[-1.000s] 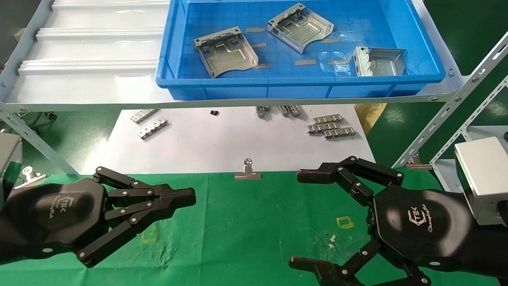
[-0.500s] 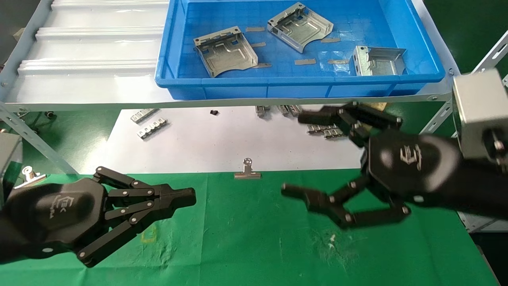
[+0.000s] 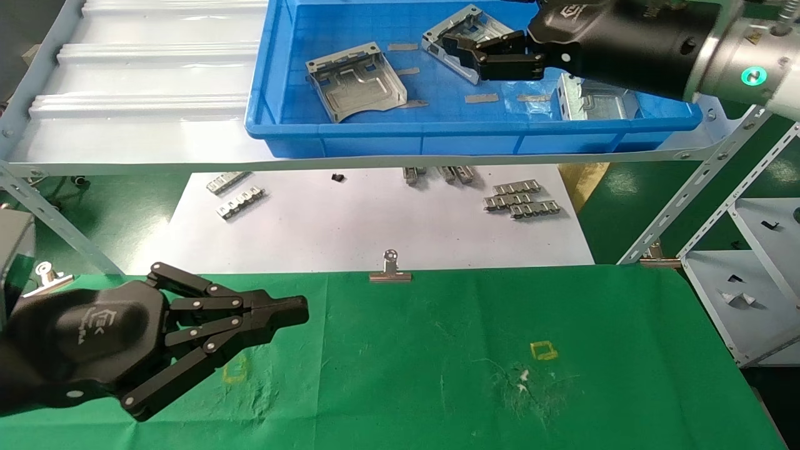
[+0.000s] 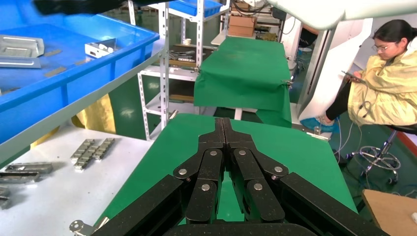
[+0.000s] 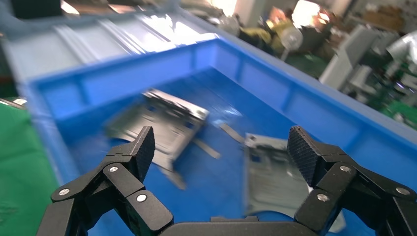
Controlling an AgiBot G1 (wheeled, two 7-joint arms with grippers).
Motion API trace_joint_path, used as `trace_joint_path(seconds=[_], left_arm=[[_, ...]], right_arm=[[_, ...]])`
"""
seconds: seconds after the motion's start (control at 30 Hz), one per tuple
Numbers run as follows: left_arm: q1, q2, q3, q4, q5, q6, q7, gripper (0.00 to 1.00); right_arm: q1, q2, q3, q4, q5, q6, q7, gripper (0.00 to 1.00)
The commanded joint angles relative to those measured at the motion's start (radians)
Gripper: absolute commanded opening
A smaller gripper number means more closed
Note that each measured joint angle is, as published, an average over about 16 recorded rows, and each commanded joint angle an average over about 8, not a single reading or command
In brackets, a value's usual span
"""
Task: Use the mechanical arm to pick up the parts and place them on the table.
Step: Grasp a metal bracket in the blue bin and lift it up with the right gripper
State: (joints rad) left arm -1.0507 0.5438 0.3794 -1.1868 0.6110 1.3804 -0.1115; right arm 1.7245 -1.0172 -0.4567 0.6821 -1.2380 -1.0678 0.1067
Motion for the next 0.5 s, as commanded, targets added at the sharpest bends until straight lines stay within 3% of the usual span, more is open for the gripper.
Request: trace_joint_path(seconds=[0.03,0.13,0.2,0.4,0.43,0.5], left_arm=[[0.0,0.0,0.0,0.0,0.0,0.0,0.0,0.62],[0.0,0.0,0.0,0.0,0.0,0.0,0.0,0.98],[0.0,0.0,0.0,0.0,0.0,0.0,0.0,1.0],[0.0,0.0,0.0,0.0,0.0,0.0,0.0,1.0],[0.0,0.0,0.0,0.0,0.0,0.0,0.0,1.0],[0.0,0.0,0.0,0.0,0.0,0.0,0.0,1.0]], right_arm=[[0.06,-0.047,-0.03,-0.085,-0.064,0.047,-0.014,1.0],[0.123,-0.12,-0.062,-0.215,-0.12,0.089,-0.049,1.0],[0.157,-0.164,-0.08,-0.294,-0.149,0.109,-0.072,0.85],[0.226,-0.26,-0.11,-0.473,-0.197,0.161,-0.118,0.1],[0.233,-0.272,-0.112,-0.494,-0.2,0.17,-0.122,0.02],[0.245,-0.292,-0.114,-0.531,-0.203,0.186,-0.126,0.0]])
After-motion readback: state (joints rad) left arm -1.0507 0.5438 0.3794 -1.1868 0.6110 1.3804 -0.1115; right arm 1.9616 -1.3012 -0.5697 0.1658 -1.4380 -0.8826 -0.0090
